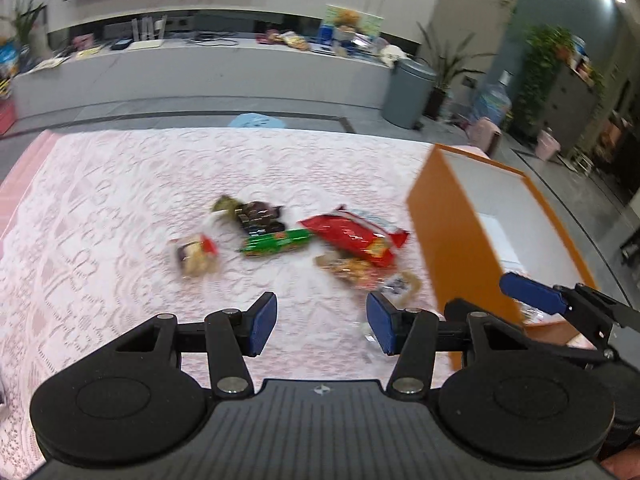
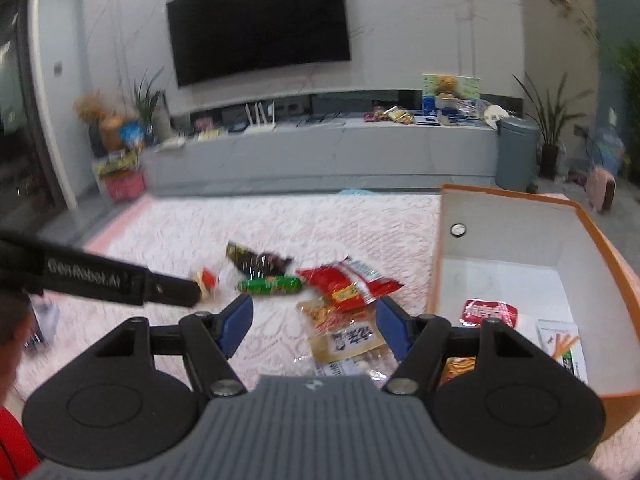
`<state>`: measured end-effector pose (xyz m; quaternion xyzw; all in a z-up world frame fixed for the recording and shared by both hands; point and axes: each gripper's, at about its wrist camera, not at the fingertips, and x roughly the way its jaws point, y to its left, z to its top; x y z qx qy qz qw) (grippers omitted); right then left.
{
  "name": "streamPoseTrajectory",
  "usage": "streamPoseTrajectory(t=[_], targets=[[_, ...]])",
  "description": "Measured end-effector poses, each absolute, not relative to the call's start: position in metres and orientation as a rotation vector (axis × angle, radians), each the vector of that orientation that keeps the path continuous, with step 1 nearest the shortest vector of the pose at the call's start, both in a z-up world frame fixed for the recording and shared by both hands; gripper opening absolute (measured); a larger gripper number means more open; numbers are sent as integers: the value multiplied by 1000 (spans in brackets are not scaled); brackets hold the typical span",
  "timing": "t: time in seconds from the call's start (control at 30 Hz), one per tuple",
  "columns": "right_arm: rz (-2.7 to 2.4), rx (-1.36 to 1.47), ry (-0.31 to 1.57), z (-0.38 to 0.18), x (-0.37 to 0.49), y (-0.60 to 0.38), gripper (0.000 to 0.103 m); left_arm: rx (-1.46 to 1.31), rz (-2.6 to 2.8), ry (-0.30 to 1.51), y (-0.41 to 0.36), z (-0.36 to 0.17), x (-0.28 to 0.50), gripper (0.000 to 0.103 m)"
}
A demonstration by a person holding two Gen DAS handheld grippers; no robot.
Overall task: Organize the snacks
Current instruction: 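Move both tools back over the remaining snacks on the table, then grasp the clear candy pack with the left tool while the right tool grasps the red chip bag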
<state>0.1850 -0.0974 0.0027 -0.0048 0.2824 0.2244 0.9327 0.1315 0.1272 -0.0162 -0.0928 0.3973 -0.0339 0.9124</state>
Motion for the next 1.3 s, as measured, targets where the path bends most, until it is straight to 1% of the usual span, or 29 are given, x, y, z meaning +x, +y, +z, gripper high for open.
streamPoseTrajectory(t=[0.1, 0.17, 0.3, 0.37, 0.53, 0.7, 0.77, 0.8, 1.0, 1.3], targets=[[478, -67, 602, -9, 193, -80, 67, -220, -48, 809, 149, -25, 129, 62], [473, -98, 620, -16, 203, -70, 67, -229, -31, 804, 160, -31, 132, 65], [454, -141, 636, -27, 225, -54, 67, -228, 19, 798, 177, -46, 147, 66], [436, -159, 634, -31, 235, -45, 67, -237, 42, 807, 185, -55, 157, 70], [385, -203, 619, -45, 271, -22, 68, -304, 116, 823, 201, -78, 186, 74], [338, -234, 625, -60, 303, -7, 70, -313, 173, 838, 206, -96, 205, 74], [326, -228, 634, -66, 313, -5, 78, -313, 173, 841, 207, -101, 210, 74], [318, -223, 635, -68, 317, -5, 79, -309, 176, 844, 206, -103, 211, 74], [307, -225, 661, -84, 335, -2, 79, -260, 199, 844, 208, -108, 216, 75], [294, -279, 664, -97, 339, 5, 79, -157, 210, 855, 205, -116, 221, 76]])
